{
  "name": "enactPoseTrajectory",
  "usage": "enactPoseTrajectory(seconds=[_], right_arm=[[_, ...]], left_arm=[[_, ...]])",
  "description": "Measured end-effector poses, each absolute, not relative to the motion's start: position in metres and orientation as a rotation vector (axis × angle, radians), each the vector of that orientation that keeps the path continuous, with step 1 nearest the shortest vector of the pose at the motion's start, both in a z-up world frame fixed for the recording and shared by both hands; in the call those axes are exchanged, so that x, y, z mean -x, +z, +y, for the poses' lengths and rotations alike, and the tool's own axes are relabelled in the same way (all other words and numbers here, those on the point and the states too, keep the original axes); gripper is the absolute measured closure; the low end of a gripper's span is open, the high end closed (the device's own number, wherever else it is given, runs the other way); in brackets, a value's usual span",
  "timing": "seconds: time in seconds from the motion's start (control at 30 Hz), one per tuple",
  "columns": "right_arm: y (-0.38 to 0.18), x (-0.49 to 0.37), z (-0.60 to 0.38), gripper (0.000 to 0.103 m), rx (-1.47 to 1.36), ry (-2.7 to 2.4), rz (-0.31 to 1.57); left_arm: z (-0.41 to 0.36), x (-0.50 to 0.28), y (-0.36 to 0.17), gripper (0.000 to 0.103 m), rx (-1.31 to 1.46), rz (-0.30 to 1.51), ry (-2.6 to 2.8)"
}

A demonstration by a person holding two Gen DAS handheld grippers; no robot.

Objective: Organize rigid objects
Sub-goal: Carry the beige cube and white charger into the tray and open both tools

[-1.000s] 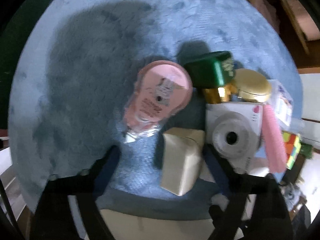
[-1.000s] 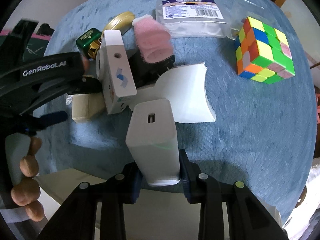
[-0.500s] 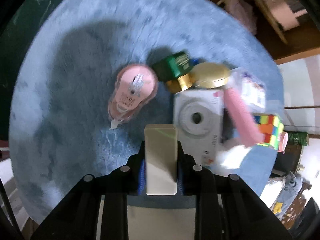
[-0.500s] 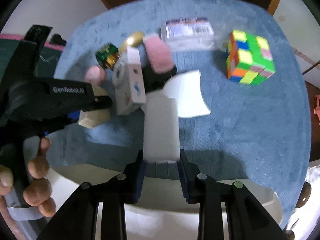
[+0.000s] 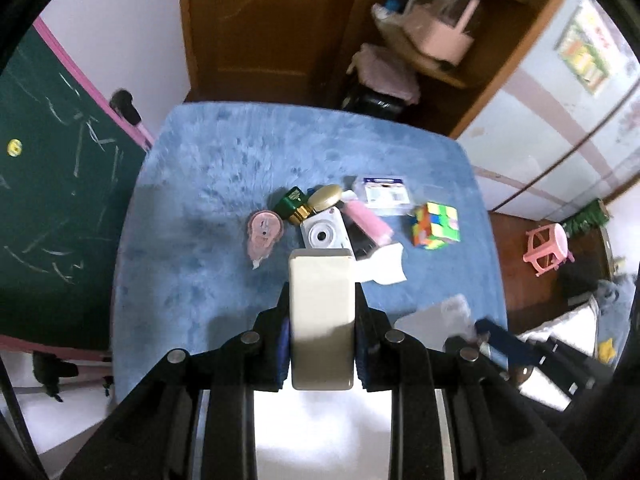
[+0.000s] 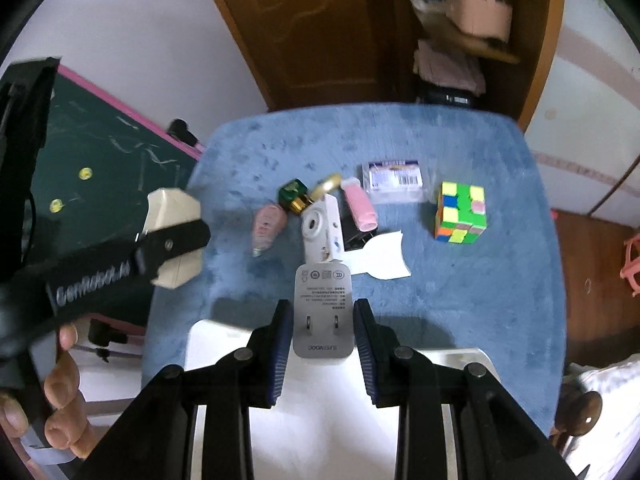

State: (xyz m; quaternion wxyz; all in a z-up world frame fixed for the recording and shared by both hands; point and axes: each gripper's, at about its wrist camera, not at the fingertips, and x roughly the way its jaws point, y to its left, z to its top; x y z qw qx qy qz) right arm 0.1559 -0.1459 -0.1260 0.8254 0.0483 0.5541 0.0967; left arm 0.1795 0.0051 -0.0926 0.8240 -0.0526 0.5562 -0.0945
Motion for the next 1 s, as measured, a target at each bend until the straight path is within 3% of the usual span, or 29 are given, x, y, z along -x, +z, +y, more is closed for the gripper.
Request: enactPoseTrajectory(seconds=[0.33, 1.0], right_arm=[[-0.073, -0.066, -0.151, 0.072, -0.033, 0.270, 1.092], [-0.133, 0.008, -0.166, 0.072, 0.081, 0.176, 1.220]], left_arm=[[0.003, -0.083, -0.066, 0.076, -0.048, 1.047, -0.164], [-0.021, -0.024, -0.131, 0.076, -0.103, 1.127, -0.159]])
